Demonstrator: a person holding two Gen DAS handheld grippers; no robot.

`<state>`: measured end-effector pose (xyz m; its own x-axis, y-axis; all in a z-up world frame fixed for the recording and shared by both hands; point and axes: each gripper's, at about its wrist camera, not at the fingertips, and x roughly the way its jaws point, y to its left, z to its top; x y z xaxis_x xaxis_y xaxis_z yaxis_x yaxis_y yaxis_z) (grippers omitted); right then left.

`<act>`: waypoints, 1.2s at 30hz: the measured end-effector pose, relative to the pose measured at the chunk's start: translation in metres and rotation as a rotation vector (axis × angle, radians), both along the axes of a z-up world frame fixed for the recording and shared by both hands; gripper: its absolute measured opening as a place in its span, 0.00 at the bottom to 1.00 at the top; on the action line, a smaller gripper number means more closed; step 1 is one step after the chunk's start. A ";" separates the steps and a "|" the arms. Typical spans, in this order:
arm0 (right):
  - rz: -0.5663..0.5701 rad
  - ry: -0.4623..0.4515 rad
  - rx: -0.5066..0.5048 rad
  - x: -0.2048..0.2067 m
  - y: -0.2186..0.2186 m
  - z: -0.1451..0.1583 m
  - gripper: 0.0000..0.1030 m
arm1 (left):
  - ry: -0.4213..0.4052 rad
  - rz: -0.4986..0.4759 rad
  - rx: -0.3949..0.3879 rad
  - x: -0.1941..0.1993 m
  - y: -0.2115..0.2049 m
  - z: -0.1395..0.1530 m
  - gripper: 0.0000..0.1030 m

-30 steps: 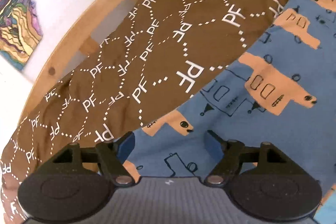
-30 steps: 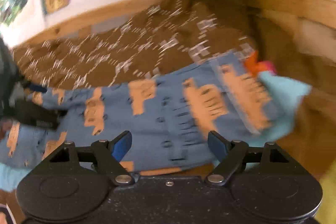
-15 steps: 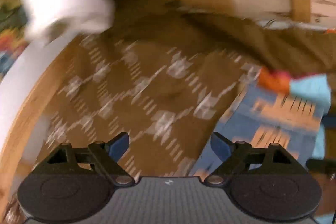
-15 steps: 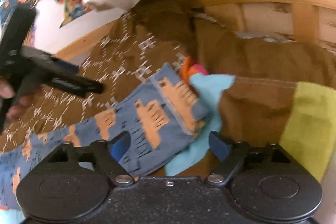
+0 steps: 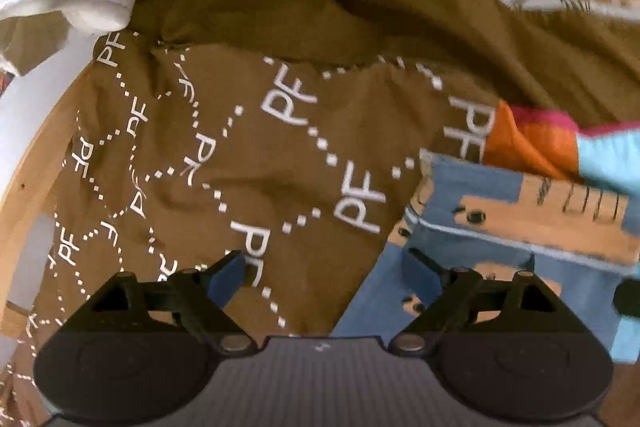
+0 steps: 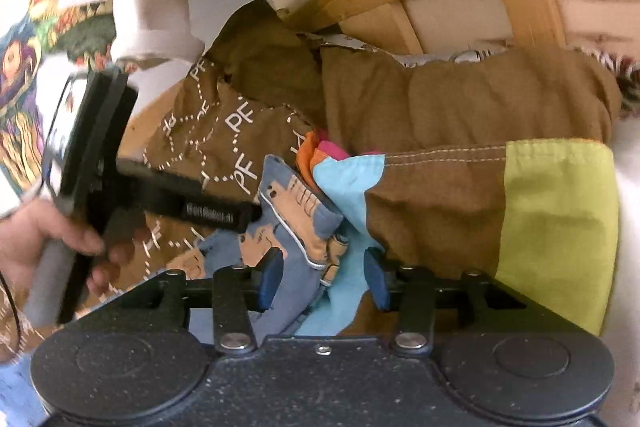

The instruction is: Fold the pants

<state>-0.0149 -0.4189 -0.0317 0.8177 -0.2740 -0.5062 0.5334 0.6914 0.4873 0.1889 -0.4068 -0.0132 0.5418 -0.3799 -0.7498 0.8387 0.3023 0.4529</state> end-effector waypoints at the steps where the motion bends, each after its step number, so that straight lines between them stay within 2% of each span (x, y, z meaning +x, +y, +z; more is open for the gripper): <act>1: -0.005 -0.010 0.020 0.001 -0.002 -0.001 0.46 | -0.015 0.000 0.004 -0.002 0.000 -0.003 0.87; 4: -0.013 -0.044 0.078 0.004 -0.007 -0.005 0.46 | -0.027 0.010 0.002 -0.007 0.000 -0.005 0.87; 7: -0.037 -0.064 0.109 0.006 -0.011 -0.007 0.36 | 0.028 0.046 -0.003 -0.006 0.003 0.008 0.87; 9: -0.066 -0.082 0.151 0.004 -0.015 -0.010 0.23 | 0.037 0.090 -0.025 -0.003 0.006 0.021 0.86; 11: -0.087 -0.091 0.186 0.001 -0.020 -0.012 0.16 | 0.064 0.118 -0.057 -0.001 0.013 0.032 0.86; 12: -0.085 -0.089 0.184 0.001 -0.020 -0.011 0.16 | 0.094 0.135 -0.071 -0.001 0.016 0.038 0.86; 14: -0.074 -0.070 0.122 0.002 -0.013 -0.005 0.16 | 0.187 0.207 -0.094 0.003 0.023 0.051 0.82; 18: -0.016 -0.018 -0.124 0.010 0.016 0.014 0.16 | 0.454 0.350 -0.190 0.014 0.039 0.073 0.78; 22: 0.072 0.050 -0.381 0.021 0.053 0.026 0.16 | 0.540 0.367 -0.231 0.014 0.038 0.088 0.77; 25: 0.145 0.091 -0.530 0.029 0.079 0.026 0.16 | 0.541 0.356 -0.197 0.015 0.026 0.096 0.77; 28: 0.202 0.117 -0.621 0.035 0.096 0.024 0.16 | 0.506 0.325 -0.164 0.003 0.014 0.096 0.77; 34: 0.261 0.148 -0.699 0.039 0.112 0.022 0.16 | 0.435 0.276 -0.073 -0.024 -0.008 0.077 0.77; 36: 0.270 0.151 -0.717 0.038 0.115 0.022 0.16 | 0.405 0.275 -0.045 -0.028 -0.012 0.072 0.74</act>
<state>0.0234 -0.3037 -0.0101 0.8390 -0.3776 -0.3919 0.3268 0.9254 -0.1919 0.1613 -0.4192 0.0585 0.2948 -0.3002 -0.9072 0.8310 0.5492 0.0883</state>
